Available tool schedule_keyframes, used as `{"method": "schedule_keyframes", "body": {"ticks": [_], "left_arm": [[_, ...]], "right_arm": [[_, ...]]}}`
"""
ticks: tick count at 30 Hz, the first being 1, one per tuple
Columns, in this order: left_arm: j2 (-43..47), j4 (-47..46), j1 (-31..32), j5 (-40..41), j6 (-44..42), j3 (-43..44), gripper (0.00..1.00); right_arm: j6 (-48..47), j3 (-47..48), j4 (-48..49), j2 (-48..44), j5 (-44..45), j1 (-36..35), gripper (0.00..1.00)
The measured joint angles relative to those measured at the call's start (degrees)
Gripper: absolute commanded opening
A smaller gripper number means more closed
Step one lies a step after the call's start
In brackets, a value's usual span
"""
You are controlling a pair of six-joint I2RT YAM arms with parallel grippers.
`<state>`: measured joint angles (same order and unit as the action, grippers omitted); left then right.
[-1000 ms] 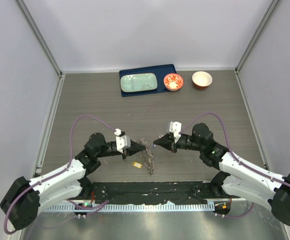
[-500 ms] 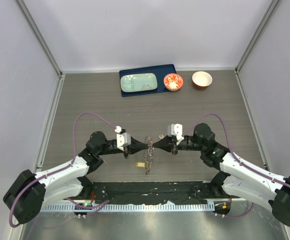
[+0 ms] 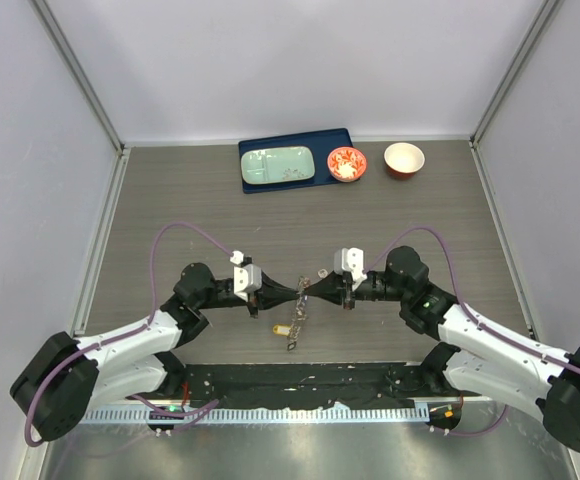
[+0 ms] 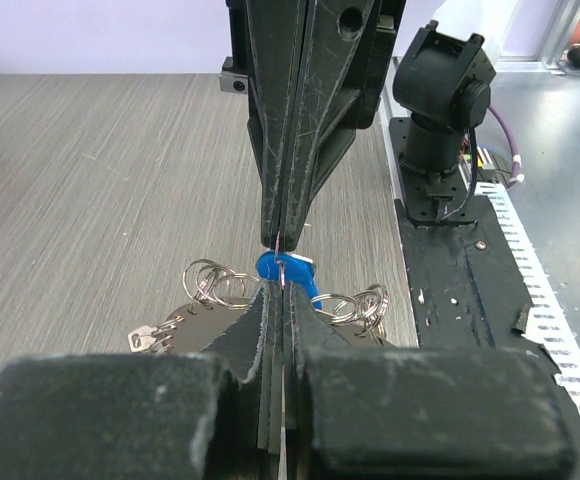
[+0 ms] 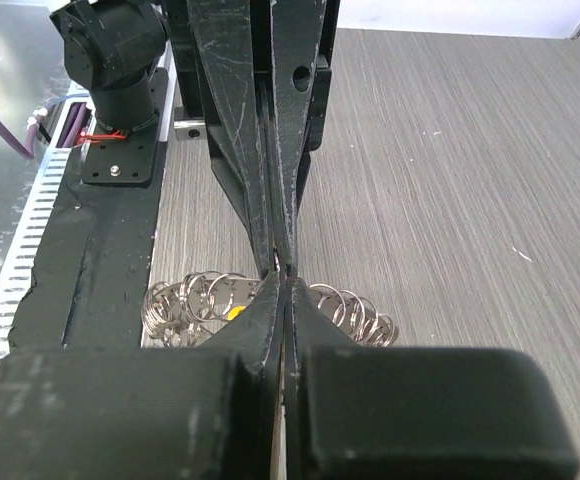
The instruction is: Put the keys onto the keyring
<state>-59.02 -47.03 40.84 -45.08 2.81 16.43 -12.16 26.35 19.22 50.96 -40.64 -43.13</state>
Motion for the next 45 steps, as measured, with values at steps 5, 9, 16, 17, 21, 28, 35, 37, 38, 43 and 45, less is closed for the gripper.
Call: {"method": "schedule_keyframes", "body": {"ticks": [5, 9, 16, 17, 21, 28, 35, 37, 38, 43, 45], "left_arm": [[-0.09, 0.04, -0.04, -0.02, -0.02, 0.00, 0.00], [-0.09, 0.09, -0.04, -0.02, -0.11, 0.00, 0.00], [0.44, 1.81, -0.04, -0.63, -3.23, -0.02, 0.00], [0.68, 2.08, -0.04, -0.90, -4.04, -0.09, 0.00], [1.73, 2.95, -0.04, -2.47, -8.79, -0.81, 0.00], [1.95, 6.71, -0.11, -3.98, -14.86, -0.87, 0.00], [1.97, 8.85, -0.39, -4.22, -16.79, -0.87, 0.00], [1.97, 8.94, -0.48, -4.24, -16.81, -0.87, 0.00], [1.92, 8.96, -0.48, -4.26, -16.81, -0.87, 0.00], [1.88, 8.96, -0.66, -4.24, -16.79, -0.87, 0.00], [1.88, 8.96, -0.76, -4.24, -16.74, -0.87, 0.00]], "right_arm": [[-0.42, 0.00, -0.72, 0.57, 0.00, 0.00, 0.01], [-0.83, 0.00, -1.07, 0.57, -0.02, -0.02, 0.01], [-0.90, 0.13, -1.51, 0.48, 0.00, -0.02, 0.01], [-0.70, 0.22, -1.66, 0.42, 0.02, -0.02, 0.01], [0.83, 0.31, -1.73, -0.24, 0.02, 0.00, 0.01], [1.86, 0.31, -1.73, -0.83, -0.04, -0.44, 0.01], [1.46, -0.07, -1.66, -0.72, -0.22, -1.44, 0.01], [1.01, -0.07, -1.66, -0.55, -0.28, -1.95, 0.01], [0.76, -0.07, -1.66, -0.37, -0.35, -2.14, 0.01], [-0.70, -0.26, -1.70, 0.44, -0.26, -3.02, 0.01], [-1.36, -0.33, -1.73, 0.46, -0.02, -3.19, 0.01]]}}
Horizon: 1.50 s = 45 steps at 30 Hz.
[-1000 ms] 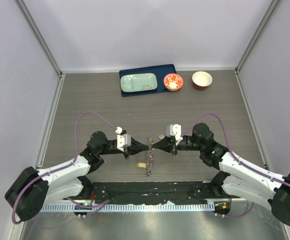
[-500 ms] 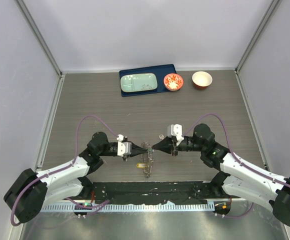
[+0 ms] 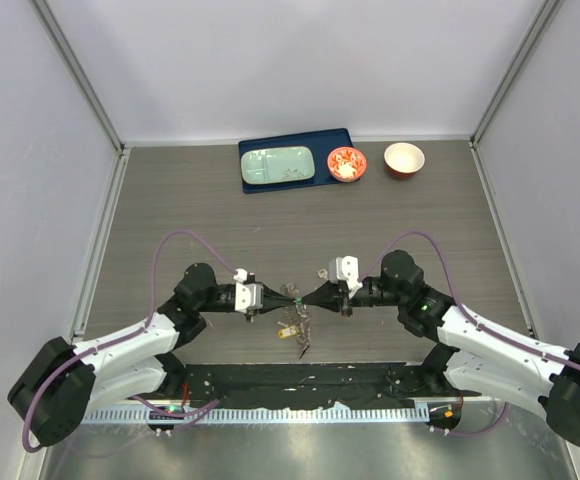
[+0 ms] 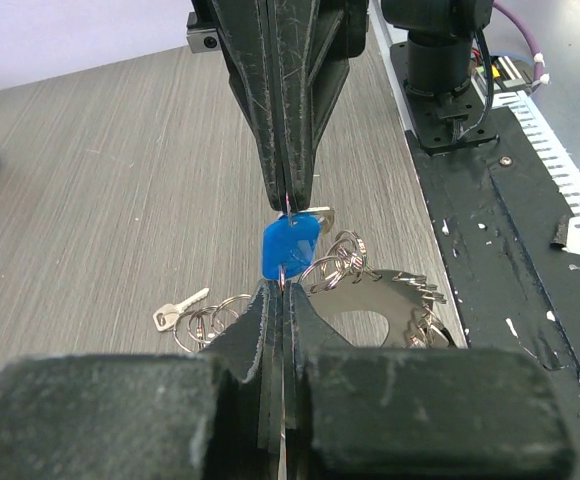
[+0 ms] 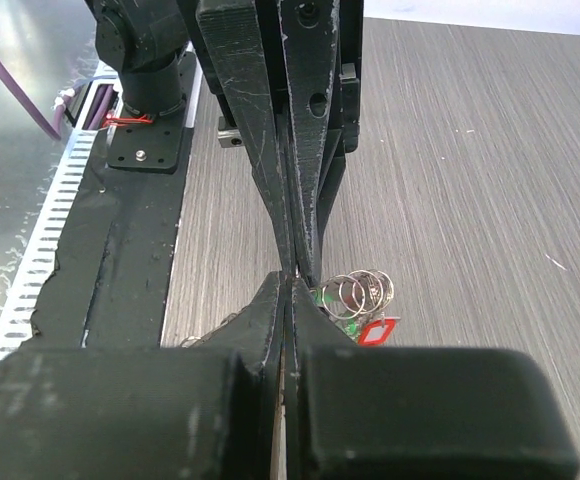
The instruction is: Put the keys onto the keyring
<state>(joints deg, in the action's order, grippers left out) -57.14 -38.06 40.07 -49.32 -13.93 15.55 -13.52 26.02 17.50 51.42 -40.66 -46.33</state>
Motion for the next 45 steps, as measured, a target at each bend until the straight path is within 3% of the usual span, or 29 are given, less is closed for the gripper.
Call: {"method": "schedule_keyframes", "body": {"ticks": [7, 21, 45], "left_arm": [[-0.02, -0.66, -0.15, -0.26, 1.53, 0.00, 0.00], [-3.72, -10.43, -0.66, -0.42, 11.91, -1.79, 0.00], [-3.78, -11.50, -0.90, -2.34, 13.55, -1.81, 0.00]], "right_arm": [[-1.73, -0.02, -0.02, 0.61, 1.36, -0.09, 0.01], [-2.10, -0.70, -0.63, -0.09, 1.84, -0.57, 0.01], [-1.33, -2.45, 1.22, -1.62, 4.59, -1.09, 0.01]]}}
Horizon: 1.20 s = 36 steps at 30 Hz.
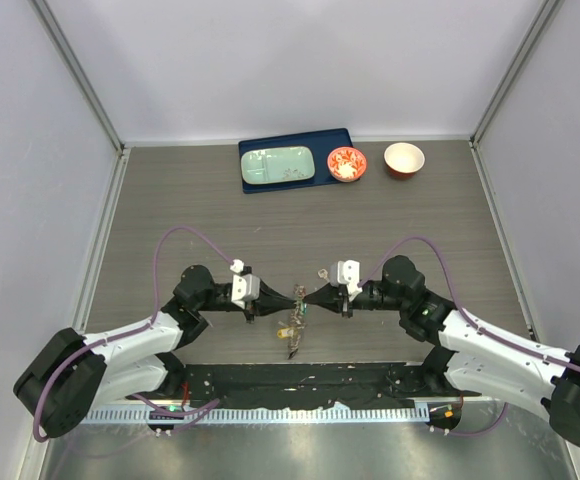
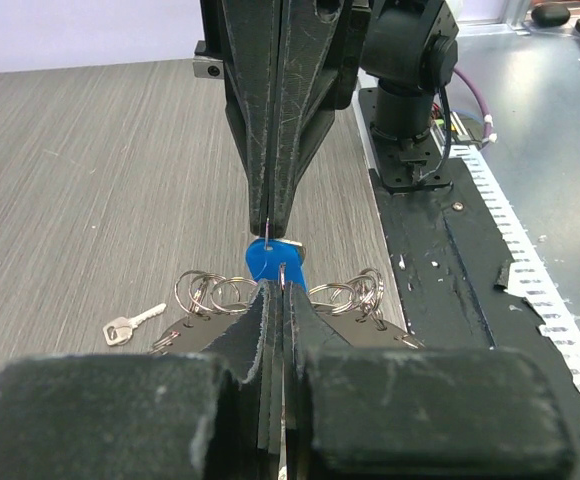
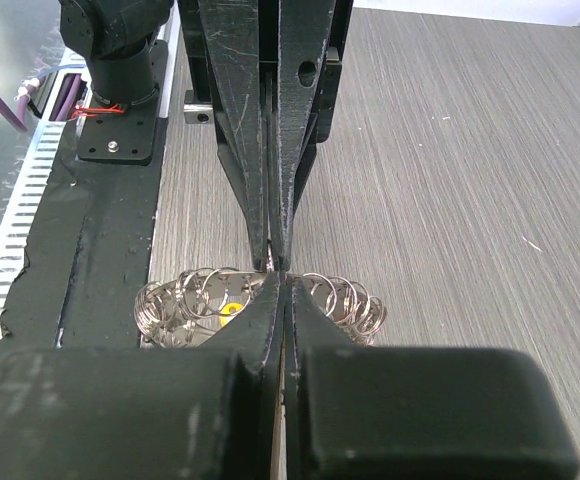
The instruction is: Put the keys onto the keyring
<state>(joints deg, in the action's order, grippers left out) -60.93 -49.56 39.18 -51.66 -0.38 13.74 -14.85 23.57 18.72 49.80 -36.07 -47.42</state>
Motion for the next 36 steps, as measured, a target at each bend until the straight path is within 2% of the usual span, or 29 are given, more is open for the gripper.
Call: {"method": "schedule_keyframes", "body": {"ticks": [36], "left_arm": [[-1.92, -1.27, -0.31, -0.98, 2.71, 0.07, 0.00]], "right_arm": [[0.02, -0.02, 0.52, 1.36, -2.60, -0.09, 0.01]]}}
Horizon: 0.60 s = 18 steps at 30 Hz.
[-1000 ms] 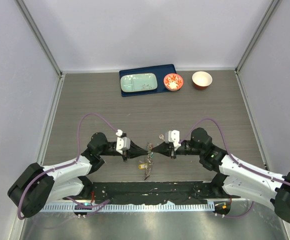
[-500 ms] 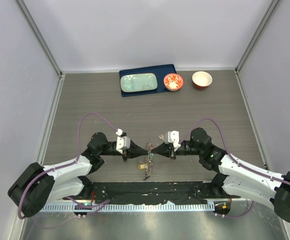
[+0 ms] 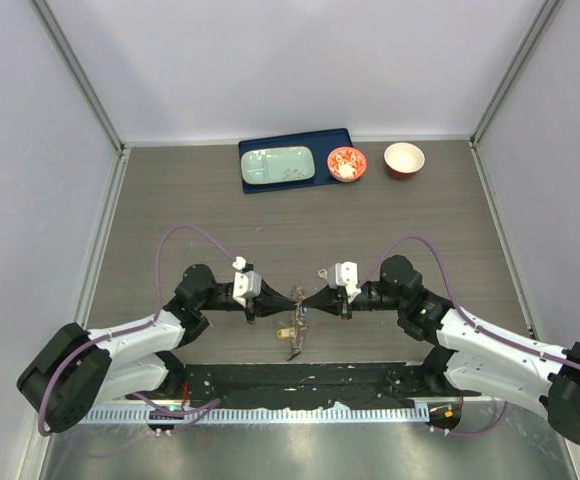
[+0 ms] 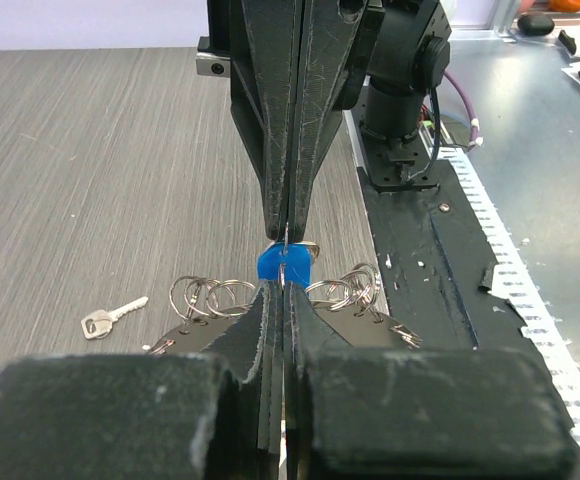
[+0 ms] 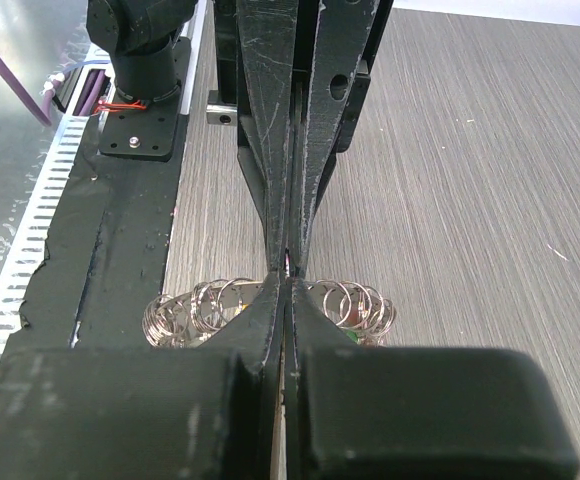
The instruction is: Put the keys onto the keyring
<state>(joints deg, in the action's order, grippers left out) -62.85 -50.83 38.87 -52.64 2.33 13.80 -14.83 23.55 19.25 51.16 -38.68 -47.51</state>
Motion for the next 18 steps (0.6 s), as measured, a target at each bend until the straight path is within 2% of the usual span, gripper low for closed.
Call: {"method": "schedule_keyframes", "body": {"ticks": [18], "left_arm": [[-0.33, -0.61, -0.02, -0.55, 0.55, 0.00, 0.00]], "right_arm": [[0.00, 0.02, 0.07, 0.63, 0.00, 0.00, 0.01]]}}
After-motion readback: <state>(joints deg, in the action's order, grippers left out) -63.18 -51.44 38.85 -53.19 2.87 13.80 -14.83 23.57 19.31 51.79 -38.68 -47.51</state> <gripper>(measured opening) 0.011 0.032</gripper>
